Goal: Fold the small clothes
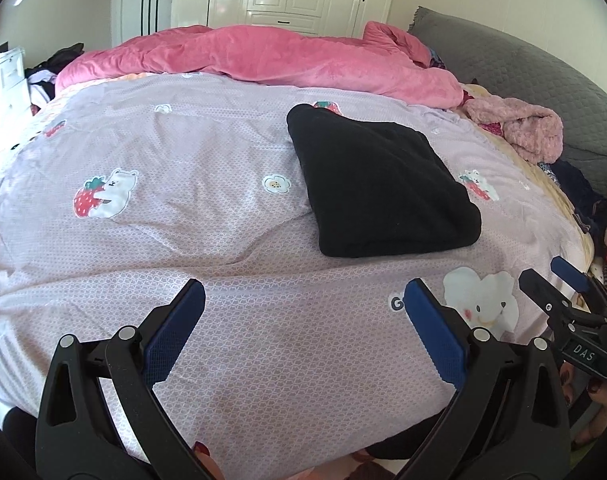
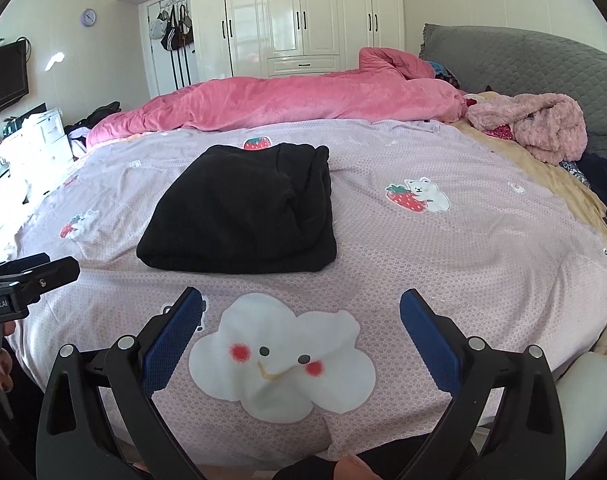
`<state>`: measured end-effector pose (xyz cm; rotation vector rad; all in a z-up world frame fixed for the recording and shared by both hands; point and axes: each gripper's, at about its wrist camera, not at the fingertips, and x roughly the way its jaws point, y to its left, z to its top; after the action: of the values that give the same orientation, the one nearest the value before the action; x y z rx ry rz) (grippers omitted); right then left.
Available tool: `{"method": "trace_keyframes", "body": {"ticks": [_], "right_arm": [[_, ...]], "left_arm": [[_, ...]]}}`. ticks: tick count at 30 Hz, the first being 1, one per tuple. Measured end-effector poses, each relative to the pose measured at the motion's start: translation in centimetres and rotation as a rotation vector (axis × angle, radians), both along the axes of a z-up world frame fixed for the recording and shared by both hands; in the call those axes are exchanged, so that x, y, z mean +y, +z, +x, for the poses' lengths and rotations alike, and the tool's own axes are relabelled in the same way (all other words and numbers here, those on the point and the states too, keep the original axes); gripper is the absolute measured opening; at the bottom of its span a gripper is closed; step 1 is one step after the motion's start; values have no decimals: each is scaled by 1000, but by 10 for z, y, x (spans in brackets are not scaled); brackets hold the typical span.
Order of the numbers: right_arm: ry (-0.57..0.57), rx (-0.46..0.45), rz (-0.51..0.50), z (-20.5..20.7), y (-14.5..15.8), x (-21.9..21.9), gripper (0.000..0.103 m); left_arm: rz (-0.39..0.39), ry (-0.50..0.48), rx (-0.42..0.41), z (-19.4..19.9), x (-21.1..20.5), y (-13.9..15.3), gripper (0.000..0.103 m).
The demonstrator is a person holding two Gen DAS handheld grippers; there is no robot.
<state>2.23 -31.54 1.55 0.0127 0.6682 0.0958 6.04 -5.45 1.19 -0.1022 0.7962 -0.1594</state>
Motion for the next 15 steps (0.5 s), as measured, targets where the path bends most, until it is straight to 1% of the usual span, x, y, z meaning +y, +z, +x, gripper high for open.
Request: {"method": "trace_keyframes", "body": {"ticks": [15], "right_arm": [[2, 3, -6, -2, 0, 0, 98]], "left_arm": [[17, 16, 6, 1, 1, 0, 94]]}}
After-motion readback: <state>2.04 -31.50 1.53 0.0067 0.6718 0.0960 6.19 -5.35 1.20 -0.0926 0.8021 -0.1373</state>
